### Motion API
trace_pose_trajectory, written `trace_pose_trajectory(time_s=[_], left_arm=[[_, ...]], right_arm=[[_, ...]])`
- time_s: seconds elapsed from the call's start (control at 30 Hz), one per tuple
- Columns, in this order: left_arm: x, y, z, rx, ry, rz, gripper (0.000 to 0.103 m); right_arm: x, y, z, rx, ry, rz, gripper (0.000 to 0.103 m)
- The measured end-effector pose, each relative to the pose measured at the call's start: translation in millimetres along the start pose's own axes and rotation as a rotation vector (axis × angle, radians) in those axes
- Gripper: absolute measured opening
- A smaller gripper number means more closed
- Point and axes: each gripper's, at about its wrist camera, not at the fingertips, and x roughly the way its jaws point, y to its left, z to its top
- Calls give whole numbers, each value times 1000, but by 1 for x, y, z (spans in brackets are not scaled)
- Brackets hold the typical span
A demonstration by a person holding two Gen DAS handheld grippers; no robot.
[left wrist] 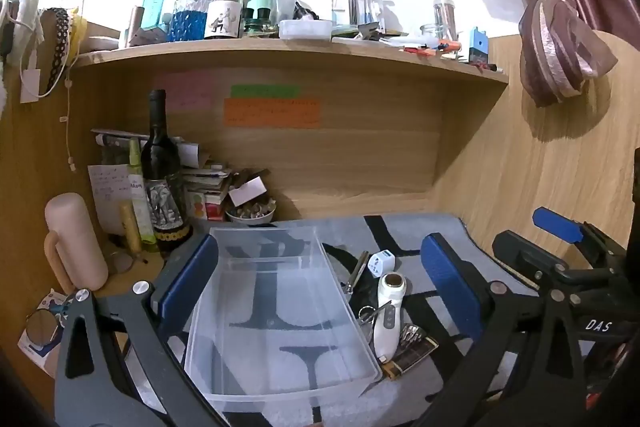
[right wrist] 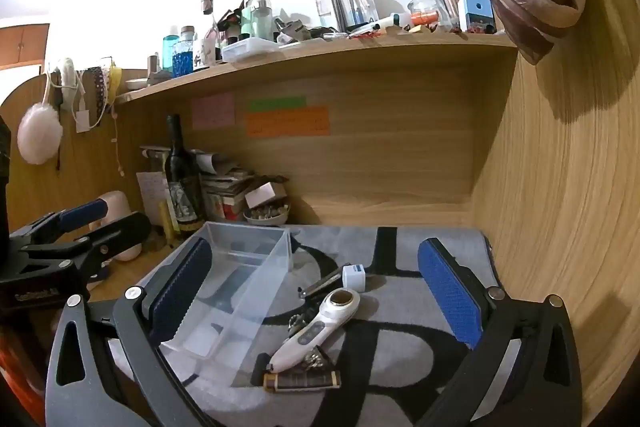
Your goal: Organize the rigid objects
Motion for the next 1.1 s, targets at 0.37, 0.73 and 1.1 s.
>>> trace_pose_trajectory(time_s=[0.37,0.73,1.1], left_arm=[[2,0,1,-17,8,3,103],[5,-6,-5,-2,-2,-15,103],[4,-8,-5,2,0,-16,103]], right_arm=[[1,1,1,-5,-6,-1,103],[0,-2,1,-1,-11,-4,103],[-3,-2,2,-5,-15,-4,103]])
